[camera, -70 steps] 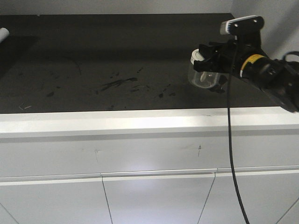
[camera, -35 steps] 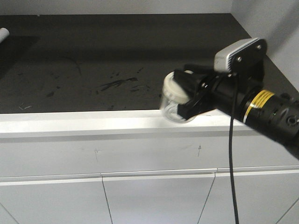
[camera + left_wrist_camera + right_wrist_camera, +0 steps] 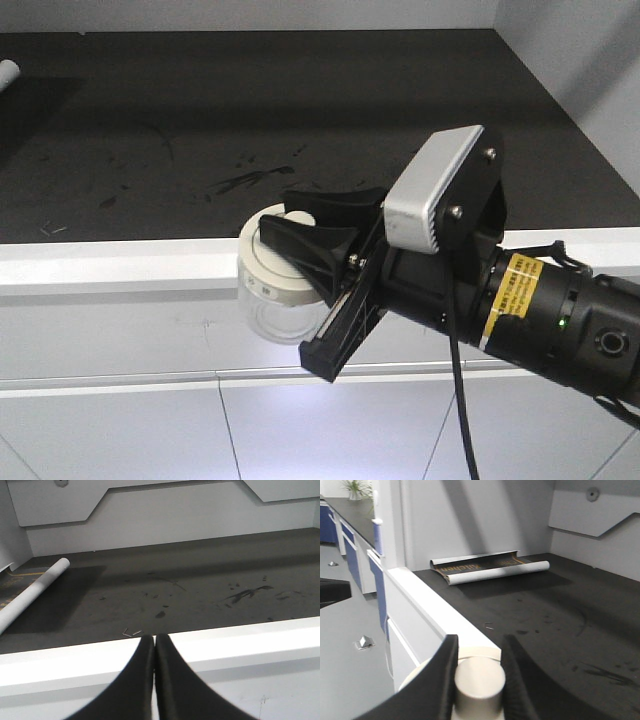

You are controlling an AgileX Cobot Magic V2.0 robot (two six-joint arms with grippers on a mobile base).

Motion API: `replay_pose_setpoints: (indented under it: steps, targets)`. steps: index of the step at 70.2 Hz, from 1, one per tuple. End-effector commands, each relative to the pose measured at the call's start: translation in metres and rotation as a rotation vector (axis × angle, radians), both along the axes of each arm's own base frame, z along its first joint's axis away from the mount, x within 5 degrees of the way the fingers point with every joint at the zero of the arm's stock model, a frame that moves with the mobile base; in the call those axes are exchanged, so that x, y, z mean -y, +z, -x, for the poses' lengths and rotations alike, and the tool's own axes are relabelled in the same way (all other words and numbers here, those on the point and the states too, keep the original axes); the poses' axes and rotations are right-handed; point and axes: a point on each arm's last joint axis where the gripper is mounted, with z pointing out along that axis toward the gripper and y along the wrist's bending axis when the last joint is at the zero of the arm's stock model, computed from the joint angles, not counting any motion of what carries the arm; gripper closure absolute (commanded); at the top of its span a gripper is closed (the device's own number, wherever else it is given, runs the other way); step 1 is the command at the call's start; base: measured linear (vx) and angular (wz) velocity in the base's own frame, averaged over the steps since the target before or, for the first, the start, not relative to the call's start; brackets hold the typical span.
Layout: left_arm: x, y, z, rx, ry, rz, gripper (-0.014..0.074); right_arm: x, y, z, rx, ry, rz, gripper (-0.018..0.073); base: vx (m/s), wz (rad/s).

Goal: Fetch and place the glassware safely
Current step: 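Lift the jar with the right gripper and pull it out toward the robot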

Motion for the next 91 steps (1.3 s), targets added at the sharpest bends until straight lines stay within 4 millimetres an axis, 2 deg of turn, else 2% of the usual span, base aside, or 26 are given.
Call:
replay_pose_setpoints:
  steps: [1,91]
  targets:
    - [0.0008,0.0159,-0.0005,0.09,-0.009,0.012,0.0603,0.0002,0.024,0.0079,0.062,0.045,-0.101,0.0563,0.0,0.0]
    - [0.0008,0.0159,-0.0005,0.09,-0.009,0.012,0.0603,0.0003,0.024,0.0077,0.062,0.044,-0.101,0.0563,0.0,0.0]
